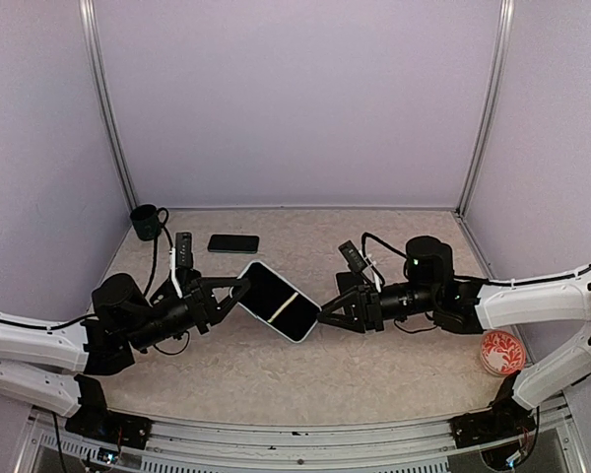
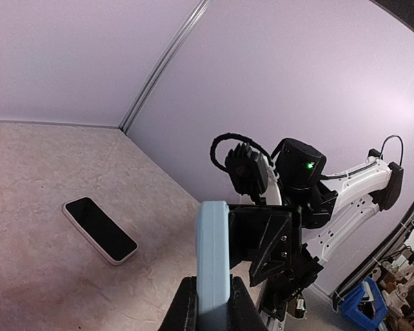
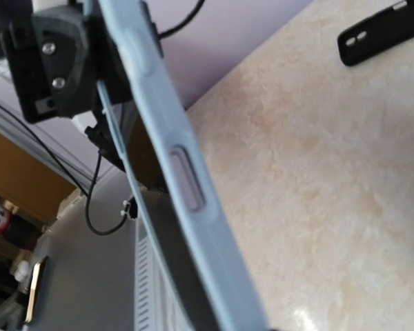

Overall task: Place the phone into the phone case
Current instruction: Pass from the left arm to the right

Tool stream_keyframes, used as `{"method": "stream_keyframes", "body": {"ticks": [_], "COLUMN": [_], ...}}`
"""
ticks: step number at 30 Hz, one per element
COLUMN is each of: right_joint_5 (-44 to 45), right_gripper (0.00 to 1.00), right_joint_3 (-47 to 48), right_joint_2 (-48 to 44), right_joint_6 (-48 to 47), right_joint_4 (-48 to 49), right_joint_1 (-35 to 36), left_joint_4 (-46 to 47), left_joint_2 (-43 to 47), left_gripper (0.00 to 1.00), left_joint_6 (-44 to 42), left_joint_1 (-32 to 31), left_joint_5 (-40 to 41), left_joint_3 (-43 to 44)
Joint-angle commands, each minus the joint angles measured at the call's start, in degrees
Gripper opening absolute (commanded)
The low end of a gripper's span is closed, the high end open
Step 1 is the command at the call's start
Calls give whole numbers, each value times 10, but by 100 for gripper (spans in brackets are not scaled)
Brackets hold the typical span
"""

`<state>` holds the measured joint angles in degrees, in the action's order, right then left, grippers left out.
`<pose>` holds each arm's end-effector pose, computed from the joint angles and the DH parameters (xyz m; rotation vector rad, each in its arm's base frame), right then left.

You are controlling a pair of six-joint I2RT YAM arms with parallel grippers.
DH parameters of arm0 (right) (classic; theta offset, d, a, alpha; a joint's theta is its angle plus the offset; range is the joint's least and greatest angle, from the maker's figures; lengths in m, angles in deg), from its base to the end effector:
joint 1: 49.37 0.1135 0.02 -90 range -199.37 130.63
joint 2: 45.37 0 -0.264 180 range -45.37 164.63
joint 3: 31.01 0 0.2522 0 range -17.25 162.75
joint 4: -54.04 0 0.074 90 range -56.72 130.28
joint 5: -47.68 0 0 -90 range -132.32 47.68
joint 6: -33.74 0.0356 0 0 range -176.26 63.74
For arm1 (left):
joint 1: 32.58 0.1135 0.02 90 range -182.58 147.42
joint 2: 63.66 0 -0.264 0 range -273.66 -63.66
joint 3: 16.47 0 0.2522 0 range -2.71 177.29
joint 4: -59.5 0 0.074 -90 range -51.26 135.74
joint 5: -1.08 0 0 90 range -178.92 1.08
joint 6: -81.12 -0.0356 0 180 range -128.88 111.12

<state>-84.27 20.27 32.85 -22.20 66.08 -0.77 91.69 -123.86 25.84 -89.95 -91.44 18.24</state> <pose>0.1726 0.2318 0.2318 -0.8487 1.9343 1.6119 0.1201 -0.1906 0.2468 0.3533 1.5623 -1.3205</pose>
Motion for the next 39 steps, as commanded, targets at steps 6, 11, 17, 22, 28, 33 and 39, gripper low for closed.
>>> {"method": "stream_keyframes", "body": {"ticks": [6, 11, 17, 22, 28, 33, 39], "right_joint_5": [-41, -48, -88, -133, -181, -212, -238], "right_gripper": [23, 9, 0, 0, 0, 0, 0], "right_joint_3": [4, 10, -3, -24, -27, -36, -45], "right_joint_2": [15, 21, 15, -9, -32, -45, -54], "right_joint_6": [4, 6, 14, 31, 33, 41, 57], "right_joint_4": [58, 60, 90, 130, 139, 158, 183], "right_joint_1": [-6, -7, -16, -28, -34, -38, -39], "left_joint_4": [69, 68, 69, 70, 64, 61, 59], "left_joint_2": [23, 26, 33, 49, 66, 74, 80], "left_gripper": [0, 0, 0, 0, 0, 0, 0], "left_joint_6": [17, 19, 22, 29, 32, 34, 36], "left_joint_1": [2, 2, 4, 12, 24, 28, 31], "left_joint_5": [5, 3, 4, 3, -4, -5, -4], "left_joint_3": [-12, -15, -26, -42, -50, -53, -57]}}
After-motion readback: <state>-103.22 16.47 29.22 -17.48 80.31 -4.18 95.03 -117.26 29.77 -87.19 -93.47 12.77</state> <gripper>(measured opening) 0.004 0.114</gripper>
